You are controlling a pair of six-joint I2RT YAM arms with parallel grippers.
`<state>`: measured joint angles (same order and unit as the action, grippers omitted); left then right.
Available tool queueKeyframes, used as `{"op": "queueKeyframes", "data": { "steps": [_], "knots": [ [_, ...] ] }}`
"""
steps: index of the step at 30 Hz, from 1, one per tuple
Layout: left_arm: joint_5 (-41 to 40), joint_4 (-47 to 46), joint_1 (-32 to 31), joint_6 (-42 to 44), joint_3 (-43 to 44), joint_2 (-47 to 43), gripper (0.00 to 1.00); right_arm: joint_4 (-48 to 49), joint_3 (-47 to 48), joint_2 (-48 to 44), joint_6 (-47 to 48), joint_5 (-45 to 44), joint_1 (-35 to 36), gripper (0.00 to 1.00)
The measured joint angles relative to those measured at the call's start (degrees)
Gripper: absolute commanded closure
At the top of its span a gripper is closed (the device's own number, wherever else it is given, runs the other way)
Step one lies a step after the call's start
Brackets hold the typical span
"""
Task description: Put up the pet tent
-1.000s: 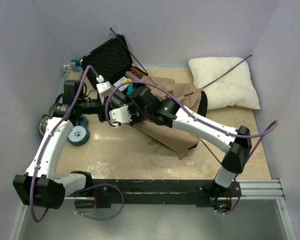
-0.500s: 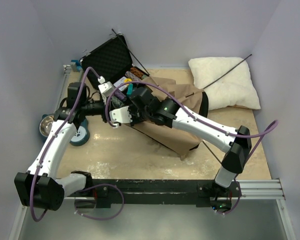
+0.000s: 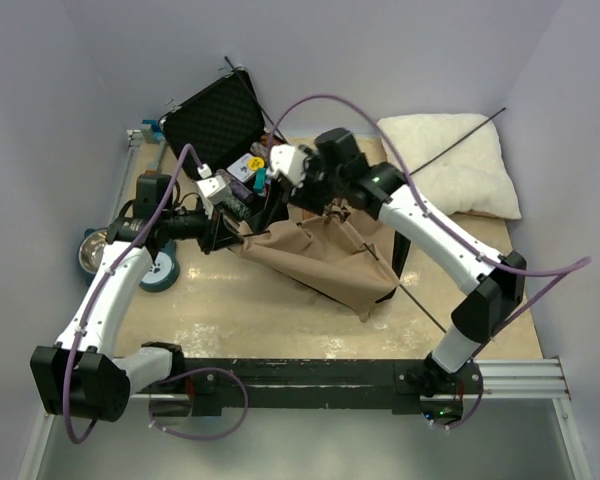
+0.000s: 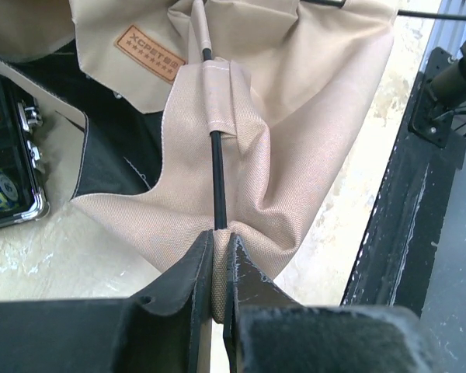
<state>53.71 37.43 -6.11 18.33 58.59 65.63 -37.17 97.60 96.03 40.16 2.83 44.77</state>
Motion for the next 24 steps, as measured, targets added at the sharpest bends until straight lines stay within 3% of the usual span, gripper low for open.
{"op": "queueKeyframes", "data": {
  "steps": [9, 16, 24],
  "knots": [
    [-2.1, 1.6, 0.0, 5.0, -0.8, 0.0, 1.00, 0.1, -7.1, -5.6, -12.2, 6.7, -18.0, 0.25],
    [-4.3, 2.9, 0.0, 10.1, -1.6, 0.8, 1.00, 1.0, -13.4, -1.4, -14.6, 10.0, -18.8, 0.18],
    [-7.4, 4.0, 0.0, 14.9, -3.8, 0.9, 1.00, 5.1, -16.6, 4.9, -15.3, 11.3, -18.8, 0.35]
  ]
}}
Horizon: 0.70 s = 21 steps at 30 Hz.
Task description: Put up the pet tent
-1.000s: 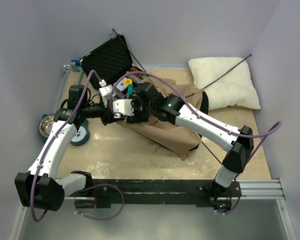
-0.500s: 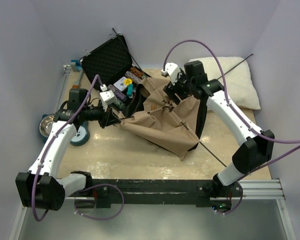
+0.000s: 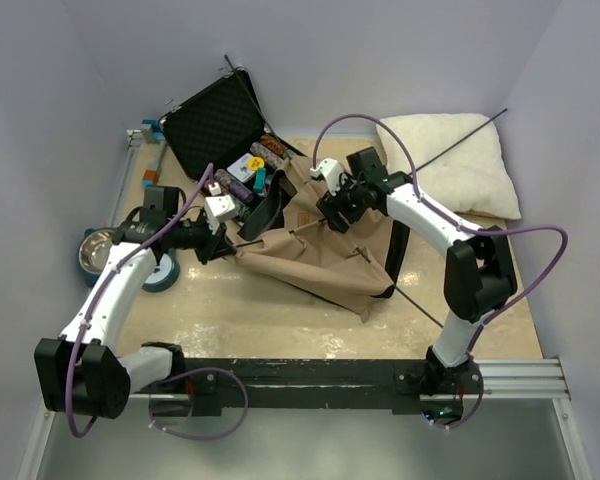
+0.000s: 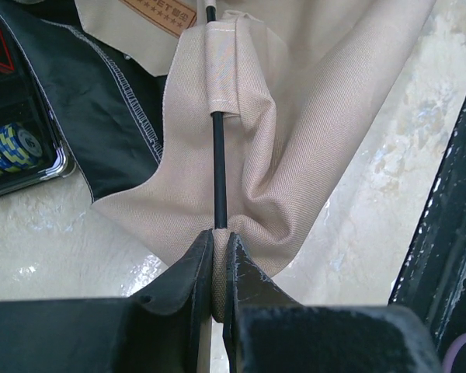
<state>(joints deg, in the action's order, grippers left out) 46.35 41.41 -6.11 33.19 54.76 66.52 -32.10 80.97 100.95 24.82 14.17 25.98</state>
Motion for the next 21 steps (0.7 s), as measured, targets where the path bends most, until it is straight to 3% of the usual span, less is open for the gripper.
{"op": "queueKeyframes", "data": {
  "steps": [4, 6, 8, 16, 21],
  "knots": [
    [-1.2, 0.1, -0.2, 1.2, -0.7, 0.0, 1.00, 2.1, -1.0, 0.8, -0.5, 0.2, 0.1, 0.51],
    [-1.7, 0.0, -0.4, 1.7, -0.8, 0.0, 1.00, 3.2, -1.2, 0.8, -0.9, -0.3, 0.2, 0.72],
    [-2.0, -0.1, -0.4, 2.0, -0.9, 0.1, 1.00, 4.5, -1.8, 0.8, -1.7, -1.6, 0.4, 1.00],
    [-3.1, -0.2, -0.7, 2.6, -0.9, 1.2, 0.99, 12.8, -8.0, -2.8, -5.4, -7.9, 0.7, 1.00],
    [-3.8, 0.3, -0.7, 2.6, -0.4, 1.8, 0.48, 14.3, -9.3, -5.6, -5.7, -8.7, 0.7, 1.00]
  ]
}}
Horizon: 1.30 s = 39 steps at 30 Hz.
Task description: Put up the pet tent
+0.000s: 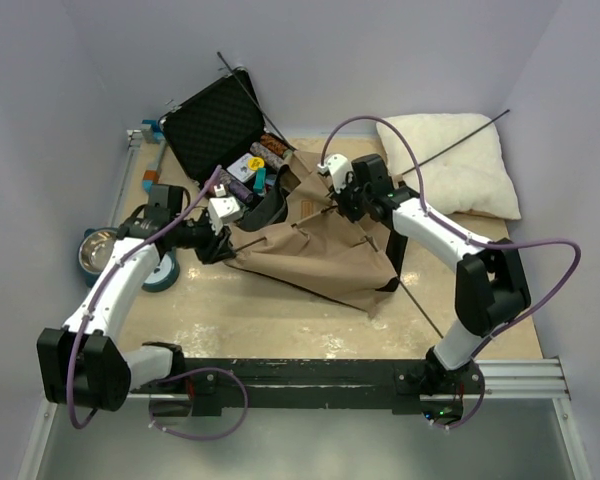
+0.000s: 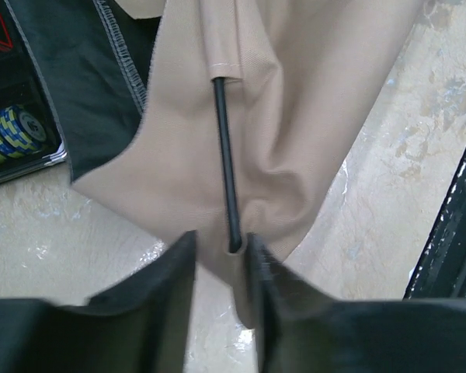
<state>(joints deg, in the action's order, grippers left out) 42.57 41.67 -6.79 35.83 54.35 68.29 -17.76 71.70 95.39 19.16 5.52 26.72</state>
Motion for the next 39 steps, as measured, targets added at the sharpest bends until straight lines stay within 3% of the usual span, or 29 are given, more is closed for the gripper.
{"op": "queueKeyframes", "data": {
  "steps": [2, 6, 12, 20, 24, 35, 39],
  "knots": [
    [-0.5, 0.7, -0.2, -0.1, 1.7, 1.3, 0.36, 0.5, -0.1, -0.5, 0.2, 0.0, -0.1, 1.00],
    [-1.6, 1.3, -0.3, -0.7, 7.0, 2.8, 0.35, 2.2, -0.2, -0.8, 0.4, 0.0, -0.2, 1.00],
    [-1.4, 1.7, -1.0, -0.8, 15.1, 5.4, 0.41, 2.8, -0.7, -0.8, 1.1, 0.0, -0.2, 1.00],
    [-1.3, 4.2, -7.3, -2.0, 16.7, 9.9, 0.52, 3.3, -0.7, -0.8, 1.4, 0.0, -0.4, 1.00],
    [-2.4, 3.8, -11.1, -3.5, 14.6, 10.1, 0.58, 3.6, -0.7, -0.8, 1.4, 0.0, -0.4, 1.00],
    [-7.7, -1.0, -15.1, -9.0, 6.0, 15.0, 0.59, 3.8, -0.8, -0.8, 1.2, 0.0, -0.4, 1.00],
    [-8.5, -4.6, -15.5, -11.0, 6.0, 16.6, 0.71, 3.9, -0.8, -0.8, 1.0, 0.0, -0.4, 1.00]
  ]
}}
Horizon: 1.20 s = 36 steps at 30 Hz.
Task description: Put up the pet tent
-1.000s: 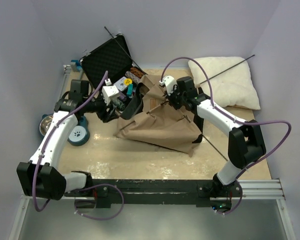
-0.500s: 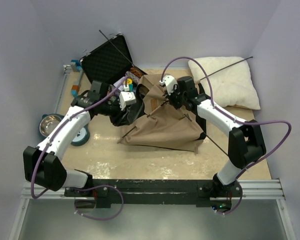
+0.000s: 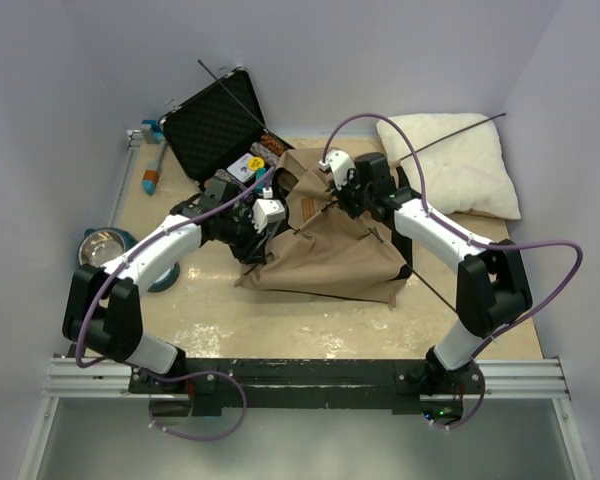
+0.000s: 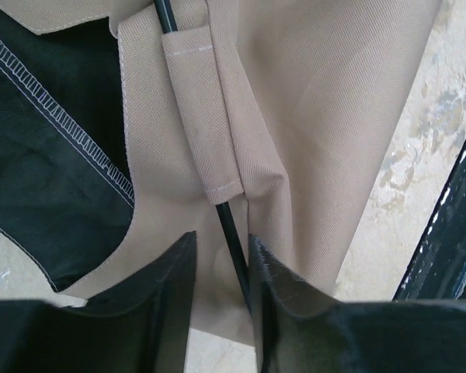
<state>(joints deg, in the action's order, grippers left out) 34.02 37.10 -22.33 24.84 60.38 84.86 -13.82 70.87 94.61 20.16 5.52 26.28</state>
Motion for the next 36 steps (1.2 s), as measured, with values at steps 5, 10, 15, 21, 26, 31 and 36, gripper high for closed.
{"op": "queueKeyframes", "data": {
  "steps": [5, 10, 15, 21, 26, 31, 36],
  "knots": [
    [-0.3, -1.7, -0.2, -1.6, 0.0, 2.8, 1.00, 0.2, 0.0, 0.0, -0.5, 0.0, 0.0, 1.00],
    [-1.1, -1.6, -0.2, 0.1, -2.2, 3.5, 1.00, 0.2, 0.0, -0.2, -1.2, -0.5, 0.0, 1.00],
    [-2.6, -1.4, -0.2, 3.0, -8.6, -2.3, 1.00, 0.2, 0.0, -1.5, -2.2, -1.5, -1.2, 1.00],
    [-4.2, -2.6, -0.1, 5.4, -9.6, -4.8, 1.00, 1.3, 0.0, -2.7, -3.9, -1.8, -5.0, 1.00],
    [-5.3, -4.7, -0.2, 7.7, -10.7, -4.4, 1.00, 0.8, 0.3, -2.7, -6.2, -0.4, -7.5, 1.00],
    [-5.7, -5.5, -0.2, 9.4, -13.2, -6.4, 1.00, 0.6, 0.3, -2.9, -7.9, 2.7, -8.2, 1.00],
    [-5.4, -4.9, -0.2, 10.0, -14.2, -10.8, 1.00, 0.7, 0.3, -5.4, -9.1, 8.0, -9.6, 1.00]
  ]
}}
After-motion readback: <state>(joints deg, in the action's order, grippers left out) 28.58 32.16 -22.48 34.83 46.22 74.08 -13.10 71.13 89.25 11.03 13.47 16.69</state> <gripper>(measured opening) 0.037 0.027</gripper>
